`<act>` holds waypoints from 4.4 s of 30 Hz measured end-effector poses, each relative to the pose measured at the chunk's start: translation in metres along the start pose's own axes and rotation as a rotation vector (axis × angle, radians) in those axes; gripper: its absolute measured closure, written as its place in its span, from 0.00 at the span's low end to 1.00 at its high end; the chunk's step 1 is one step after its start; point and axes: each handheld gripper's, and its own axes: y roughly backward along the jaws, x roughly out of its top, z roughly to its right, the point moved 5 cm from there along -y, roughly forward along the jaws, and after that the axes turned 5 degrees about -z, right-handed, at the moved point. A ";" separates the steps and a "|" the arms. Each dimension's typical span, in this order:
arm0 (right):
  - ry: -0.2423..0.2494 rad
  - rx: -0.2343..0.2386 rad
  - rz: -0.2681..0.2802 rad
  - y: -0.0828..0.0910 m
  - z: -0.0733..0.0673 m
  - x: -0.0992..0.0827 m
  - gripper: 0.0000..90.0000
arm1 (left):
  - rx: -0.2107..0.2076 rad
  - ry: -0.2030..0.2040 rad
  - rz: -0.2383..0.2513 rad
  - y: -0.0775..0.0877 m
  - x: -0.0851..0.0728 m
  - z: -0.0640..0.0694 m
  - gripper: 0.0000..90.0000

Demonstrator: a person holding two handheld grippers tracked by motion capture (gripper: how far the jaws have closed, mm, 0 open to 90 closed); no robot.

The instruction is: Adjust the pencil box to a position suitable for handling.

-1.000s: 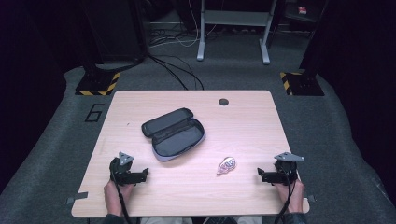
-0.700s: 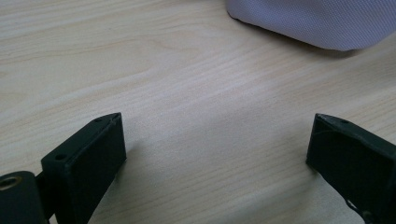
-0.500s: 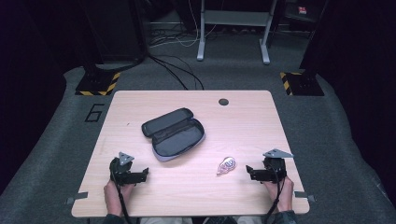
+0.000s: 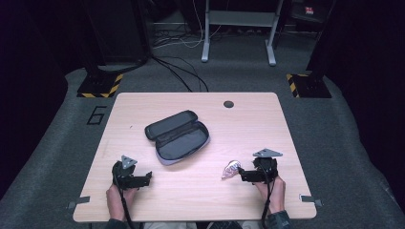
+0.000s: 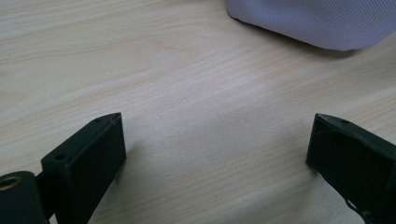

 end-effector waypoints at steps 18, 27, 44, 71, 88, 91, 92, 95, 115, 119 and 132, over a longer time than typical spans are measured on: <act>0.005 -0.066 -0.099 -0.055 -0.035 0.030 0.01 | 0.000 0.000 0.000 0.000 0.000 0.000 0.05; 0.034 -0.091 -0.135 -0.056 -0.038 0.023 0.06 | 0.000 -0.001 0.000 0.000 0.000 0.000 0.05; 0.013 -0.056 -0.127 -0.022 -0.014 -0.008 0.15 | -0.001 0.001 0.000 0.000 0.000 0.000 0.05; 0.038 0.001 -0.106 -0.029 -0.017 -0.011 0.41 | -0.001 -0.001 -0.001 0.000 0.000 0.000 0.05; 0.060 0.019 -0.076 -0.021 -0.015 -0.020 0.55 | -0.001 0.000 0.000 0.000 0.000 0.000 0.05; 0.066 0.021 -0.071 -0.022 -0.015 -0.020 0.55 | 0.000 -0.001 0.000 0.000 0.000 0.000 0.05; 0.066 0.018 -0.074 -0.022 -0.015 -0.019 0.55 | 0.000 -0.001 0.000 0.000 0.000 0.000 0.05; 0.076 0.014 -0.058 -0.019 -0.016 -0.018 0.55 | 0.000 -0.001 0.000 0.000 0.000 0.000 0.05; 0.023 -0.080 0.041 0.024 0.023 -0.019 0.55 | -0.001 0.001 0.000 0.000 0.000 0.000 0.05; -0.014 -0.105 0.041 0.029 0.038 -0.026 0.55 | -0.001 -0.001 0.000 0.000 0.000 0.000 0.05; -0.095 -0.192 -0.001 0.029 0.079 -0.055 0.55 | -0.001 0.001 0.000 0.000 0.000 0.000 0.05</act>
